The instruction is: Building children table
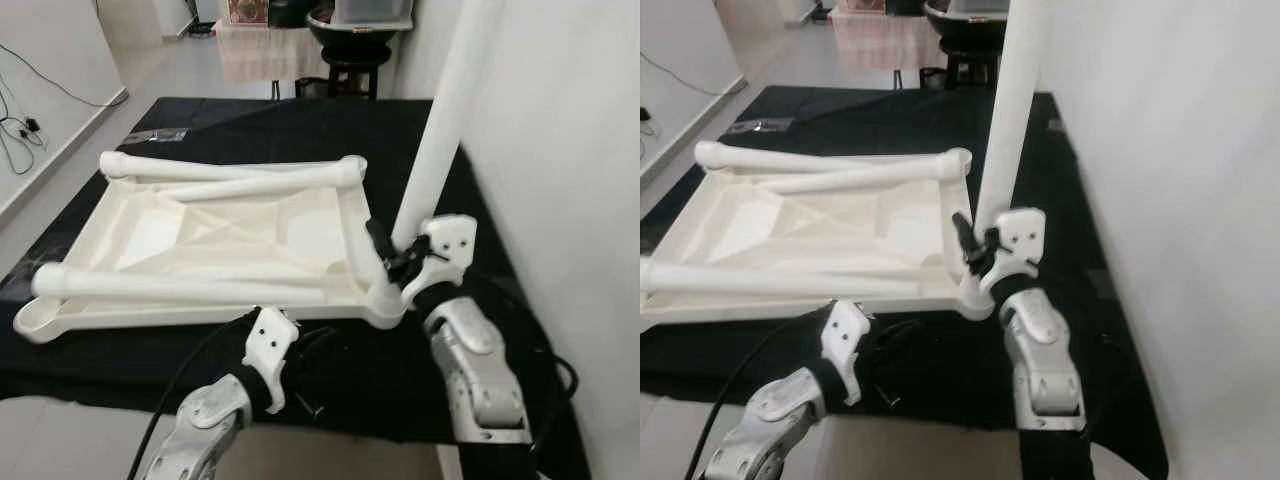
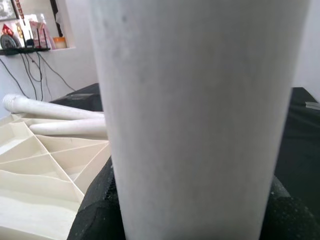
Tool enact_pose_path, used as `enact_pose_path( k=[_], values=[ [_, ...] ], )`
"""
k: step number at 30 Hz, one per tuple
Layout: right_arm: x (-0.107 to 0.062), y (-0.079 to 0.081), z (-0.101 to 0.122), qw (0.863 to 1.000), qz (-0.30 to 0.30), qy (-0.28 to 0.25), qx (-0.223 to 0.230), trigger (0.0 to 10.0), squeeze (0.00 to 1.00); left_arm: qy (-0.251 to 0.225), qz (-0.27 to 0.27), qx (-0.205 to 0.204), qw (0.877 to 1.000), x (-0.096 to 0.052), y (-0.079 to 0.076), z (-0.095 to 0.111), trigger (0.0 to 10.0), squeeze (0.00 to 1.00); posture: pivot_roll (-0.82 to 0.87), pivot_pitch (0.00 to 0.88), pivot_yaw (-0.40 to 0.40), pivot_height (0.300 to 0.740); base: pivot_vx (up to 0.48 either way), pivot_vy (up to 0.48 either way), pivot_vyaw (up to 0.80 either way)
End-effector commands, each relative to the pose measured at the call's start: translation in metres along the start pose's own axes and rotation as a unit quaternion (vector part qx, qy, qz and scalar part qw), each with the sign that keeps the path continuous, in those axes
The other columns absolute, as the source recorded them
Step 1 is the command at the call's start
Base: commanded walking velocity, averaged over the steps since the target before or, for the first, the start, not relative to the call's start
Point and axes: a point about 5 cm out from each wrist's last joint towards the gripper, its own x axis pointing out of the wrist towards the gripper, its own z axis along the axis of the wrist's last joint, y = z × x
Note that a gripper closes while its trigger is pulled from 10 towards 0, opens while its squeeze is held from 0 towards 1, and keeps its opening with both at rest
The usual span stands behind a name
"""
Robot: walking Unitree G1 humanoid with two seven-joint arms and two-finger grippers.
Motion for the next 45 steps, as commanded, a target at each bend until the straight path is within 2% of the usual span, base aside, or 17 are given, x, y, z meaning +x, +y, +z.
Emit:
enact_pose_path(
  k=[1, 3, 4, 5, 6, 7, 8, 13, 14, 18, 25, 29, 30, 31, 32, 40, 45],
  values=[
    [-0.002, -0.002, -0.031, 0.997, -0.003, 0.071, 0.019, 0.0, 0.00, 0.008, -0.001, -0.006, 1.000, 0.000, 0.000, -0.004, 10.0, 0.00, -0.01, 0.103, 0.004, 0.740, 0.000, 0.000, 0.00],
    [0.002, -0.003, -0.029, 0.997, -0.004, 0.068, 0.020, 0.0, 0.00, 0.007, 0.003, -0.004, 1.000, 0.000, 0.001, -0.004, 10.0, 0.00, -0.01, 0.103, 0.005, 0.740, 0.000, 0.000, 0.00],
    [0.006, -0.006, -0.026, 0.997, -0.019, 0.068, 0.009, 7.1, 0.00, 0.005, 0.008, -0.003, 1.000, 0.000, 0.001, -0.003, 10.0, 0.00, -0.01, 0.102, 0.006, 0.740, 0.000, 0.000, 0.00],
    [0.008, -0.008, -0.024, 0.997, -0.030, 0.068, 0.000, 7.1, 0.00, 0.004, 0.011, -0.003, 1.000, 0.000, 0.002, -0.003, 10.0, 0.00, -0.01, 0.102, 0.006, 0.740, 0.000, 0.000, 0.00],
    [0.010, -0.007, -0.022, 0.998, -0.019, 0.063, -0.004, 10.0, 0.00, 0.004, 0.012, -0.002, 1.000, 0.000, 0.002, -0.003, 10.0, 0.00, -0.01, 0.100, 0.005, 0.740, 0.000, 0.000, 0.00],
    [0.011, -0.006, -0.020, 0.998, -0.010, 0.060, -0.006, 10.0, 0.00, 0.004, 0.012, -0.002, 1.000, 0.001, 0.002, -0.003, 10.0, 0.00, -0.01, 0.100, 0.005, 0.740, 0.000, 0.000, 0.00],
    [0.013, -0.004, -0.015, 0.999, 0.019, 0.047, 0.016, 10.0, 1.00, 0.004, 0.011, -0.003, 1.000, 0.001, 0.002, -0.003, 10.0, 0.00, -0.01, 0.099, 0.005, 0.740, 0.000, 0.000, 0.00],
    [0.019, 0.002, 0.007, 0.992, 0.121, 0.012, 0.043, 10.0, 1.00, 0.005, 0.004, -0.007, 1.000, 0.001, 0.001, -0.003, 10.0, 0.00, -0.01, 0.095, 0.010, 0.740, 0.000, 0.000, 0.00],
    [0.021, -0.001, 0.010, 0.987, 0.154, 0.013, 0.044, 10.0, 0.00, 0.005, 0.003, -0.008, 1.000, 0.002, 0.001, -0.003, 10.0, 0.00, -0.01, 0.093, 0.011, 0.740, 0.000, 0.000, 0.00],
    [0.023, -0.007, 0.015, 0.975, 0.222, 0.012, 0.019, 10.0, 0.00, 0.005, 0.001, -0.009, 1.000, 0.003, 0.000, -0.004, 10.0, 0.00, 0.00, 0.093, 0.001, 0.740, 0.000, 0.000, 0.00],
    [0.034, -0.029, 0.032, 0.922, 0.385, 0.032, -0.030, 10.0, 0.00, 0.003, 0.005, -0.010, 1.000, 0.004, 0.000, -0.004, 10.0, 0.00, 0.00, 0.088, -0.009, 0.740, 0.000, 0.000, 0.00],
    [0.040, -0.033, 0.035, 0.920, 0.390, 0.033, -0.009, 10.0, 0.00, 0.003, 0.004, -0.011, 1.000, 0.004, 0.000, -0.004, 10.0, 0.00, 0.00, 0.086, -0.011, 0.740, 0.000, 0.000, 0.00],
    [0.044, -0.036, 0.037, 0.919, 0.392, 0.033, 0.002, 2.5, 0.00, 0.003, 0.003, -0.012, 1.000, 0.005, 0.000, -0.005, 10.0, 0.00, 0.01, 0.087, -0.013, 0.740, 0.000, 0.000, 0.00],
    [0.046, -0.038, 0.038, 0.919, 0.393, 0.034, 0.010, 2.5, 0.00, 0.004, 0.003, -0.012, 1.000, 0.005, -0.001, -0.005, 10.0, 0.00, 0.01, 0.087, -0.013, 0.740, 0.000, 0.000, 0.00],
    [0.047, -0.039, 0.038, 0.916, 0.399, 0.036, 0.013, 0.0, 0.00, 0.004, 0.003, -0.013, 1.000, 0.005, -0.001, -0.005, 10.0, 0.00, 0.01, 0.088, -0.015, 0.740, 0.000, 0.000, 0.00],
    [0.047, -0.044, 0.035, 0.914, 0.405, 0.041, 0.008, 0.0, 0.00, 0.003, 0.003, -0.014, 1.000, 0.005, -0.002, -0.005, 10.0, 0.00, 0.01, 0.093, -0.016, 0.740, 0.000, 0.000, 0.00],
    [0.034, -0.056, 0.019, 0.943, 0.328, 0.054, -0.034, 0.0, 0.00, 0.002, 0.001, -0.018, 1.000, 0.004, -0.003, -0.004, 10.0, 0.00, 0.00, 0.104, -0.009, 0.740, 0.000, 0.000, 0.00]
  ],
)
